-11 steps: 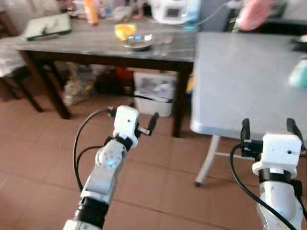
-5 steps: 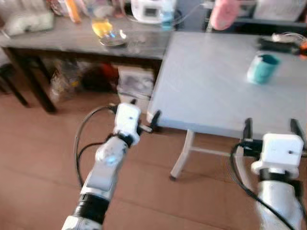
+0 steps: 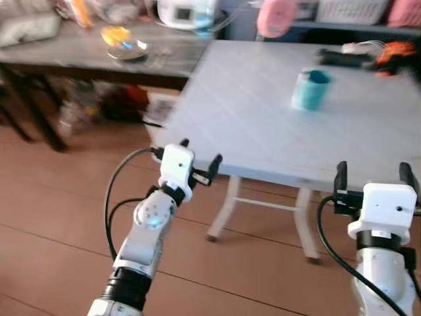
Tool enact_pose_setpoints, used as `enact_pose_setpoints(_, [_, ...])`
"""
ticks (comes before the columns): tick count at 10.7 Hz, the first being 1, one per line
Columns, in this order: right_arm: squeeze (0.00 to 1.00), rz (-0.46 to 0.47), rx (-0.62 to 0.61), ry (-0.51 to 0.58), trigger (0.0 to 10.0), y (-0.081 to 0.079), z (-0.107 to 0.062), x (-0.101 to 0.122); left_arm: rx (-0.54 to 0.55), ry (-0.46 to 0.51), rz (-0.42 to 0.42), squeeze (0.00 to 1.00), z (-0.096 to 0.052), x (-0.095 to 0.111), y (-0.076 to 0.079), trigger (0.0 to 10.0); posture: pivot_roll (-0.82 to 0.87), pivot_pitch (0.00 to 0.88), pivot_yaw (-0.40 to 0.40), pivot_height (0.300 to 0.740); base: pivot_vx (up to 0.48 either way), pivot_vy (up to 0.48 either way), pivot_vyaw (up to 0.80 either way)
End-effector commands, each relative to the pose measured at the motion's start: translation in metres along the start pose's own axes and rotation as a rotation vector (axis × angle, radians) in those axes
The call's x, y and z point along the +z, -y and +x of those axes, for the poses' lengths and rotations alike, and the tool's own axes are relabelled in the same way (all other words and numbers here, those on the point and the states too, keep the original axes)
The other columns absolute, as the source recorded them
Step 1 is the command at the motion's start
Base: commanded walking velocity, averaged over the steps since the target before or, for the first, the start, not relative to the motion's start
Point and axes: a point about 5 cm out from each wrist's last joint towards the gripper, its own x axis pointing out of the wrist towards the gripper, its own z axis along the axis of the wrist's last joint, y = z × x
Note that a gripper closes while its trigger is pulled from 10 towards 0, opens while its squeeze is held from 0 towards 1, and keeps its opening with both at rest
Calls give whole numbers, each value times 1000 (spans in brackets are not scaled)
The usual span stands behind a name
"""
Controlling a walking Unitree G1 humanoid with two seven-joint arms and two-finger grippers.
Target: Setting the table
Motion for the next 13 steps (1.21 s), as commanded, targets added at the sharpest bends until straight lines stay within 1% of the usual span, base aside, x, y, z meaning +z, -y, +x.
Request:
enact_pose_setpoints(1, [208,3,4,19,10000,-2,0,4,9,3,9,0,-3,1,-6,10000,37,115,53,740,0,-480,0])
enact_pose_setpoints(2, [204,2,4,15,10000,-1,0,3,4,3,10,0,-3,1,-4,10000,37,115,53,740,0,-480,0])
enact_pose_setpoints(3, [204,3,3,17,10000,-2,0,4,-2,10,-10,0,-3,2,-3,10000,36,122,58,740,0,0,0])
enact_pose_setpoints(5, [208,5,-3,18,10000,-2,-2,4,-14,12,-6,0,-4,3,-4,10000,37,125,64,740,0,0,0])
enact_pose_setpoints(7, [204,7,-6,18,10000,-3,-2,5,-52,24,-33,0,-3,5,-3,10000,36,126,69,740,0,0,0])
enact_pose_setpoints(13, [208,6,-3,25,10000,-4,0,5,-73,32,-38,0,-1,7,-3,10000,43,114,63,740,365,0,0])
